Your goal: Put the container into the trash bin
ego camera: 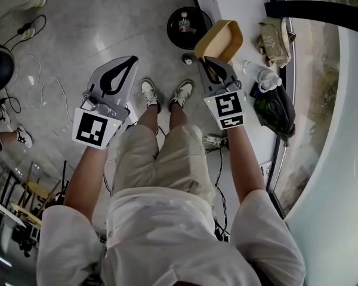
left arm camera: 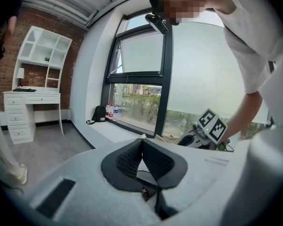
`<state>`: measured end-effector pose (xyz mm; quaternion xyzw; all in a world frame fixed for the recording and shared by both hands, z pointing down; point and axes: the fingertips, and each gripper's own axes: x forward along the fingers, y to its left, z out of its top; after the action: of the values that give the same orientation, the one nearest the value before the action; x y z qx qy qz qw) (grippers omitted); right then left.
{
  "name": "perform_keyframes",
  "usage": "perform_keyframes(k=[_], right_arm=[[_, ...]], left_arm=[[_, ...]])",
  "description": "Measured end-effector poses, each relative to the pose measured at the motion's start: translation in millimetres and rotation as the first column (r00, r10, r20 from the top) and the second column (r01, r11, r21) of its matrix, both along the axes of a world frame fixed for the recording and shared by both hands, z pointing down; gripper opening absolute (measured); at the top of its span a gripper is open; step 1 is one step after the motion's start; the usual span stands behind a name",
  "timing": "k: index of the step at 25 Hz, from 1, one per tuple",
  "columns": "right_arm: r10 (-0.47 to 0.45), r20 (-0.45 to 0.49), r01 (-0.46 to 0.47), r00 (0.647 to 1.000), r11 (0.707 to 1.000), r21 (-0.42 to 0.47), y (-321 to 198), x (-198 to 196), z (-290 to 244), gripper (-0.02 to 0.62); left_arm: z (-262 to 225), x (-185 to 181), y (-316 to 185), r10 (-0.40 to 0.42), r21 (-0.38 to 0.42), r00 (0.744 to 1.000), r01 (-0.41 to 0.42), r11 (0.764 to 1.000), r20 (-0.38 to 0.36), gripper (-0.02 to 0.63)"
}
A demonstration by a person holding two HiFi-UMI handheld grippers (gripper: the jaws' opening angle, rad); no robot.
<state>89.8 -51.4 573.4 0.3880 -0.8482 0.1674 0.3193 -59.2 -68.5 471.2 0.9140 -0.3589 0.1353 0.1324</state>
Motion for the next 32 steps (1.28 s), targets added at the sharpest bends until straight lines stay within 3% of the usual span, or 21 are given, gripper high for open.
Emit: perform_keyframes(k=[7,15,26,32], right_arm=[[0.031,0.0,-0.03,1.0,0.996,-0.086,-8,8,92,0.015],[0.048,0.08,-0.035,0.996,0.986,-0.16,-28,-3,170,0.015],[0.139,0.137,-0.104,0.981,0.967,-0.231,-62,-11,270,0.015],[0.175,0.149,-0.129,0.973,0.953,-0.273,-71,-9,322,0.015]], left_arm=[[71,14,-4,0.01,-0.024,1.0,-0.01,1.0,0.005,0.015],[140,43,-19,0.015,-0.04,1.0,-0.015,0.999,0.013,0.016],[216,36,-37,-0.062,-0.06,0.998,0.062,0.996,0.002,0.015],[251,31,-47,-0.15,-0.093,0.986,0.143,0.985,-0.078,0.015]])
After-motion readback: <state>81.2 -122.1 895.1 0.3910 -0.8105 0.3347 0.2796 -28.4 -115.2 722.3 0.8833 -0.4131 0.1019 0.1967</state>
